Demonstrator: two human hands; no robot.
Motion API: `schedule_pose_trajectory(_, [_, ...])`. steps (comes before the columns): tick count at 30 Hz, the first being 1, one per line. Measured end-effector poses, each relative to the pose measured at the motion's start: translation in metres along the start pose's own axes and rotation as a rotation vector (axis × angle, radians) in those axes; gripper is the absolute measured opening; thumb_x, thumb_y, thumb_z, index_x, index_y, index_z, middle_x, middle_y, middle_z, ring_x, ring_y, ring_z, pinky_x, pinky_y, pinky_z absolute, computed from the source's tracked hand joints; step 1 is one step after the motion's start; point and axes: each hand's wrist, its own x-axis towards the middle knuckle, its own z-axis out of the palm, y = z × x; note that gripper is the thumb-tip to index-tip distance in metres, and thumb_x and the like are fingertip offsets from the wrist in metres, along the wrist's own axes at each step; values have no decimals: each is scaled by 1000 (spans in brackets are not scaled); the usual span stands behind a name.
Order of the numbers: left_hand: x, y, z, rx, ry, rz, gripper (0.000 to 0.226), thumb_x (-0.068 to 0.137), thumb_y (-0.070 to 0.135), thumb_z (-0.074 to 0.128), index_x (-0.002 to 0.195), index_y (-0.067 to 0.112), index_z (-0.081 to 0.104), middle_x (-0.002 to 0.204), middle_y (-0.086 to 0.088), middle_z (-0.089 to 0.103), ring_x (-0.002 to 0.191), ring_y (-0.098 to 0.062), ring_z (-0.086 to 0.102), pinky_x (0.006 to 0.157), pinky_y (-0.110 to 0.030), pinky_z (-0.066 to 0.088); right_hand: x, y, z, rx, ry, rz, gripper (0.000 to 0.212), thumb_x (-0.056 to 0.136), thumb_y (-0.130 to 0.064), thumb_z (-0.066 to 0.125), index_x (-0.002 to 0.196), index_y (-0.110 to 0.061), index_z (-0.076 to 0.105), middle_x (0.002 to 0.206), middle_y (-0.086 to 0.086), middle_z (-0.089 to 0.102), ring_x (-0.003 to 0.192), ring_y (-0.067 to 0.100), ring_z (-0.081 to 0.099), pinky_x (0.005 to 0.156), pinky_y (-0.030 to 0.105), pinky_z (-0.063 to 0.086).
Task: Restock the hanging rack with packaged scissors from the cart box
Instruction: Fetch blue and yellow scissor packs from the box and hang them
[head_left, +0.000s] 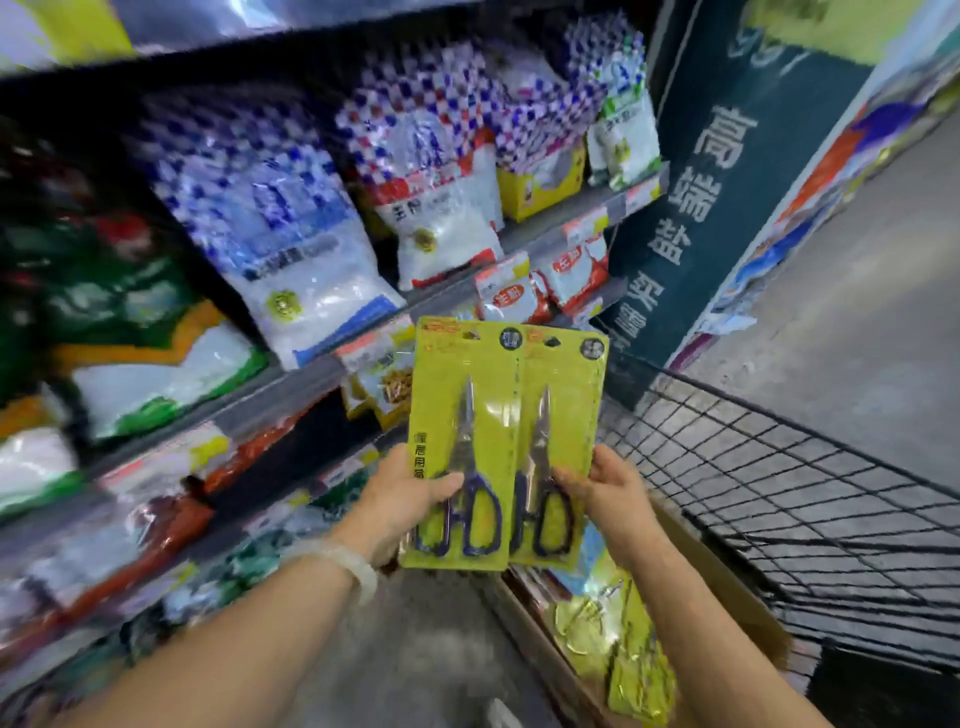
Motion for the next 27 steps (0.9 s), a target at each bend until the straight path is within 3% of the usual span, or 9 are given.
schedule_pose_trajectory(3, [-40,-27,-62,-87,102,12,21,83,12,72,99,20,61,104,-3,70,98,-23,66,90,-43,52,-35,-13,61,-60,-109,-63,20,84,6,61,97,-9,65,86,4,73,75,19,68,67,30,57])
schedule_pose_trajectory(6, [-90,-66,-123,-237,176,24,30,84,10,70,112,11,58,107,-6,69,95,-18,65,77,-30,52,-83,-18,125,-121,-245,-116,20,87,4,59,101,-9,64,91,5,72,73,13,69,61,23,58])
schedule_pose_trajectory(8, [-131,-96,-161,-315,228,35,30,84,9,69,113,11,60,106,-5,71,96,-19,67,82,-32,52,-118,-14,169,-169,-314,-147,18,86,2,60,95,-14,64,91,5,72,75,13,68,65,23,58])
schedule_pose_trajectory(13, [-246,-179,-257,-475,450,15,26,80,7,73,105,14,65,102,-4,73,98,-21,68,95,-39,50,-212,15,287,-294,-534,-203,18,87,-1,61,98,-15,65,88,-6,71,79,11,66,60,10,50])
schedule_pose_trajectory(17, [-345,-244,-323,-582,674,23,18,80,0,71,95,10,67,97,-7,73,93,-23,67,82,-29,52,-291,47,386,-369,-704,-254,17,83,2,64,94,-10,65,86,2,70,78,18,63,67,22,51])
schedule_pose_trajectory(20, [-410,-286,-365,-655,860,12,18,77,-3,72,89,9,65,85,-7,72,81,-22,67,75,-28,53,-354,65,453,-401,-850,-304,19,82,9,62,94,-6,63,77,-2,67,66,5,62,54,6,47])
schedule_pose_trajectory(22, [-447,-314,-388,-687,955,0,25,69,5,79,89,9,64,85,-9,72,81,-23,68,78,-37,56,-390,78,490,-418,-937,-317,24,81,11,62,90,-11,64,74,-8,68,65,0,63,54,4,45])
schedule_pose_trajectory(25, [-489,-351,-416,-749,1049,-12,47,58,16,82,101,6,65,95,-13,74,93,-30,70,90,-50,53,-432,95,538,-472,-1038,-333,25,82,4,65,90,-19,63,81,-8,70,83,17,64,63,14,48])
schedule_pose_trajectory(27, [-508,-374,-431,-799,1100,-5,51,56,16,85,102,5,65,97,-14,74,94,-32,69,90,-52,53,-455,102,565,-488,-1110,-341,25,82,2,66,86,-22,63,81,-7,69,79,14,65,64,16,48])
